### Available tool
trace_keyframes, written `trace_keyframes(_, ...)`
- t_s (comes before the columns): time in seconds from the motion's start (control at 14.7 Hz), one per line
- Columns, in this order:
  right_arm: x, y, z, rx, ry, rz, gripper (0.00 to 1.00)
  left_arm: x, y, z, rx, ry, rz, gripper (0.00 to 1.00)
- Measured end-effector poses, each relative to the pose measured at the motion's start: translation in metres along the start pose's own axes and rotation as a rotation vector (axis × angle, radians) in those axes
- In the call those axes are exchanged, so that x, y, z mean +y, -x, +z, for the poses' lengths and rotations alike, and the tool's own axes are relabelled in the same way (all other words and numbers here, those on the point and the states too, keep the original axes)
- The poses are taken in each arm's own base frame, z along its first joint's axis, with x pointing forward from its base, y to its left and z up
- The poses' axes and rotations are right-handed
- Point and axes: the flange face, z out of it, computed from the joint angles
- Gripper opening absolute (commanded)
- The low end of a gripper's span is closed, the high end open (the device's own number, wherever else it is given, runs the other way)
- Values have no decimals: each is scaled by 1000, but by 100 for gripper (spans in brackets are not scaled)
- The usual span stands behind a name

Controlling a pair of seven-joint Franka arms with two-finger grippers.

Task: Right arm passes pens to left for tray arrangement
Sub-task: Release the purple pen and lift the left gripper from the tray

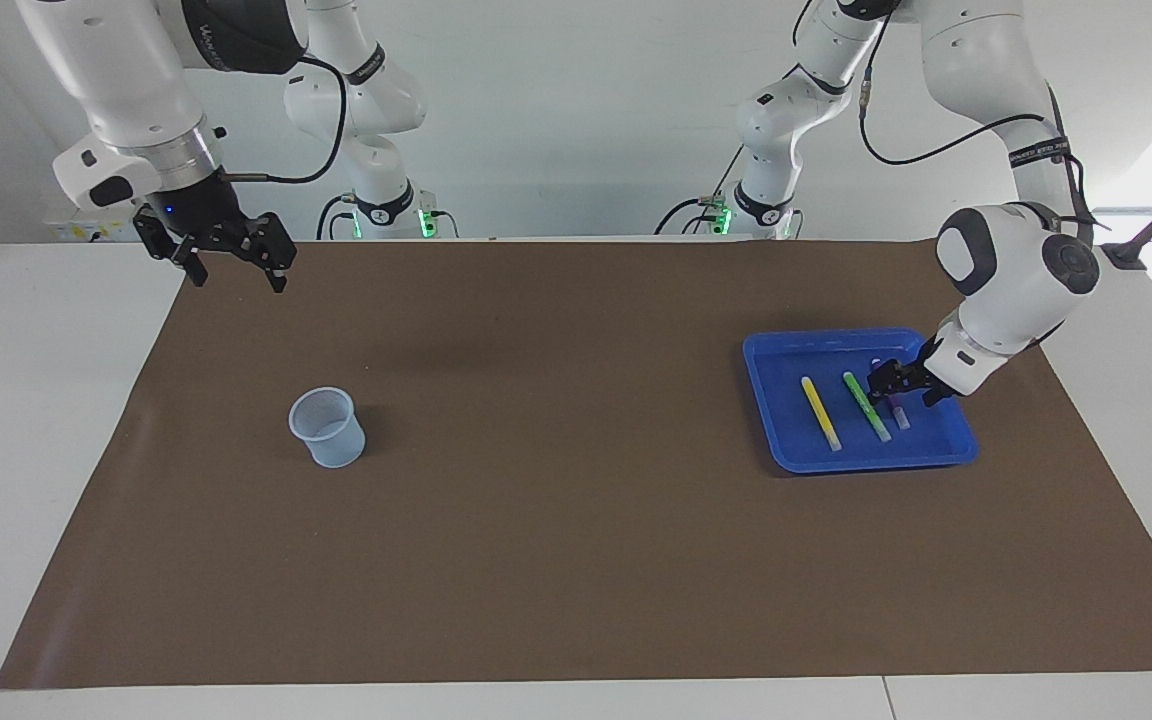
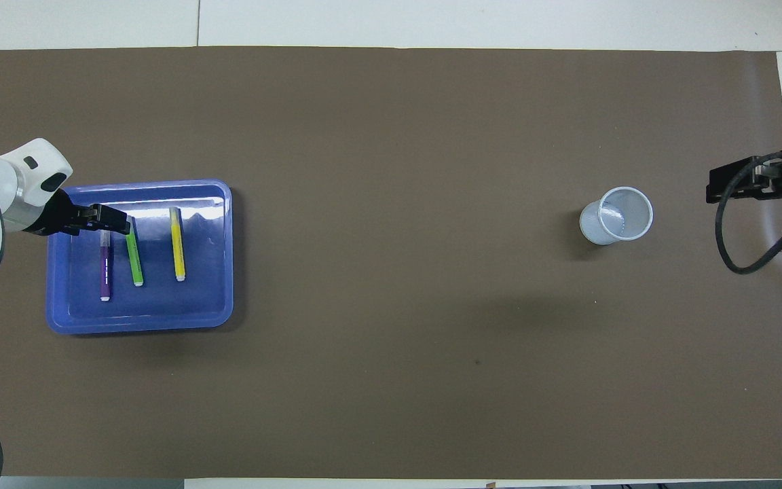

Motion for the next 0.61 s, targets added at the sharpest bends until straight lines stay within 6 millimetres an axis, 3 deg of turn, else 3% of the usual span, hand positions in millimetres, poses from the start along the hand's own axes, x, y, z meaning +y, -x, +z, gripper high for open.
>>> trace_keyframes(0.34, 2, 1, -2, 3, -1, 4, 100, 54, 4, -26, -3, -43, 14, 100)
trace_keyframes(0.48, 2, 1, -2, 3, -1, 4, 100, 82, 17, -55, -35, -71, 21, 100)
trace_keyframes(0.61, 2, 1, -2, 3, -2, 4, 100, 110, 38, -102, -73, -105, 32, 100)
